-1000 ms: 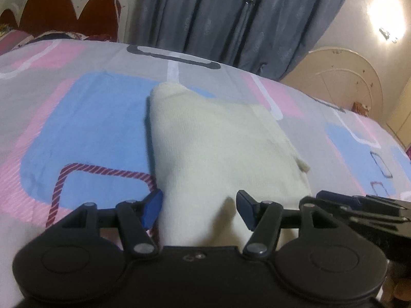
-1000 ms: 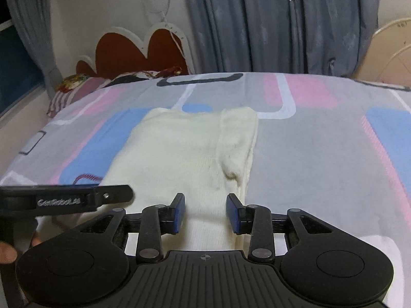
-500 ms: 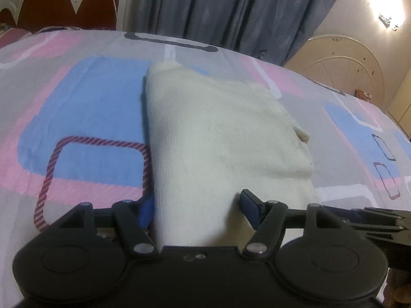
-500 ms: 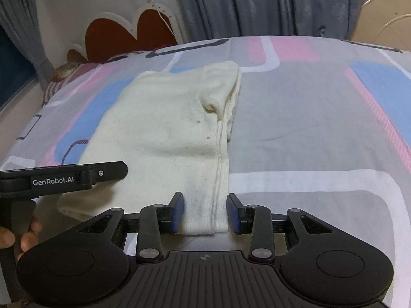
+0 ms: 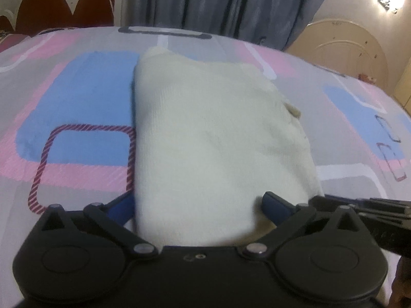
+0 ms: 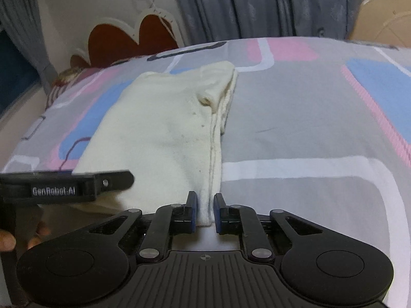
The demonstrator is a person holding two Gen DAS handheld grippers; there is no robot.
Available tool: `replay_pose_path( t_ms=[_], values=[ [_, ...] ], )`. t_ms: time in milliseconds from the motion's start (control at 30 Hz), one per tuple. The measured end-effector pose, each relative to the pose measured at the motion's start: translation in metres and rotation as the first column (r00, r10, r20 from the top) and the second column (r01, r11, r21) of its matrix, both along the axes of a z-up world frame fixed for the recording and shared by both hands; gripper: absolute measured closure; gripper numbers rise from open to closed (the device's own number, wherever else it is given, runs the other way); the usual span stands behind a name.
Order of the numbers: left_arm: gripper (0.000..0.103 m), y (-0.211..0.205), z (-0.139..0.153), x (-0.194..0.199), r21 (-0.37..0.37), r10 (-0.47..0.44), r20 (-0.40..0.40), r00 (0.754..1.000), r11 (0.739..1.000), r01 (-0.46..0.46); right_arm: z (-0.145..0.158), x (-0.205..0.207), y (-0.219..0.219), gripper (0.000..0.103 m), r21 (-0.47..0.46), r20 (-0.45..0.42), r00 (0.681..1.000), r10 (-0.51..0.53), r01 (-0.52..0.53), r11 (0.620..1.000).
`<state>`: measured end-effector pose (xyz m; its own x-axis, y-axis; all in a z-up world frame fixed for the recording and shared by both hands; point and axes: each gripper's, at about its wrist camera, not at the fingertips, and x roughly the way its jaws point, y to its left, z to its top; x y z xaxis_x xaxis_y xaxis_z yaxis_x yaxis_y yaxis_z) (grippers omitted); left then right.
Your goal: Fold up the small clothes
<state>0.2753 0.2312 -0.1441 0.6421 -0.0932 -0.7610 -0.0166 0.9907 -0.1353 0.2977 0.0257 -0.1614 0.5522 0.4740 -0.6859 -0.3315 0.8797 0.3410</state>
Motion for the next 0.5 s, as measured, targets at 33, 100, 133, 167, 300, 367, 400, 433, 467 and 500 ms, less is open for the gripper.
replay_pose_path(
  t_ms=[33, 100, 133, 167, 300, 367, 400, 433, 467, 500],
  values=[
    [0.000, -0.001, 0.000, -0.001, 0.008, 0.009, 0.000, 1.000, 1.000, -0.009, 0.001, 0.000, -0.002, 0.090, 0.007, -0.002, 1.000, -0.003, 0.003, 1.000],
    [0.000, -0.002, 0.000, -0.002, 0.018, 0.032, -0.007, 0.999, 0.999, -0.032, 0.002, -0.002, -0.007, 0.086, 0.037, -0.013, 1.000, -0.012, 0.012, 0.999],
    [0.000, -0.003, 0.000, -0.003, 0.026, 0.051, -0.014, 0.999, 0.998, -0.050, 0.004, -0.003, -0.010, 0.080, 0.052, -0.023, 0.999, -0.026, 0.027, 0.998],
    [0.000, -0.004, 0.001, -0.004, 0.032, 0.067, -0.017, 0.998, 0.997, -0.066, 0.006, -0.003, -0.014, 0.066, 0.065, -0.030, 0.999, -0.039, 0.041, 0.997],
    [0.000, -0.005, 0.005, -0.011, 0.032, 0.135, -0.034, 0.990, 0.990, -0.134, 0.015, -0.013, -0.024, 0.043, 0.075, -0.027, 0.999, -0.042, 0.044, 0.996],
    [0.000, -0.005, 0.008, -0.018, 0.017, 0.164, -0.033, 0.986, 0.986, -0.163, 0.020, -0.019, -0.029, 0.040, 0.078, -0.029, 0.999, -0.036, 0.038, 0.996],
    [0.000, -0.004, 0.010, -0.021, 0.000, 0.181, -0.038, 0.983, 0.983, -0.181, 0.023, -0.022, -0.031, 0.036, 0.083, -0.030, 0.999, -0.033, 0.035, 0.996],
    [0.000, -0.003, 0.011, -0.025, -0.011, 0.201, -0.054, 0.978, 0.979, -0.202, 0.025, -0.025, -0.034, 0.034, 0.089, -0.032, 0.999, -0.026, 0.028, 0.996],
    [0.001, -0.004, 0.013, -0.028, -0.006, 0.215, -0.070, 0.974, 0.976, -0.216, 0.028, -0.029, -0.036, 0.029, 0.093, -0.030, 0.999, -0.019, 0.021, 0.995],
    [0.002, -0.006, 0.014, -0.032, 0.014, 0.226, -0.079, 0.971, 0.974, -0.226, 0.031, -0.033, -0.038, 0.027, 0.095, -0.026, 1.000, -0.010, 0.012, 0.995]
  ],
)
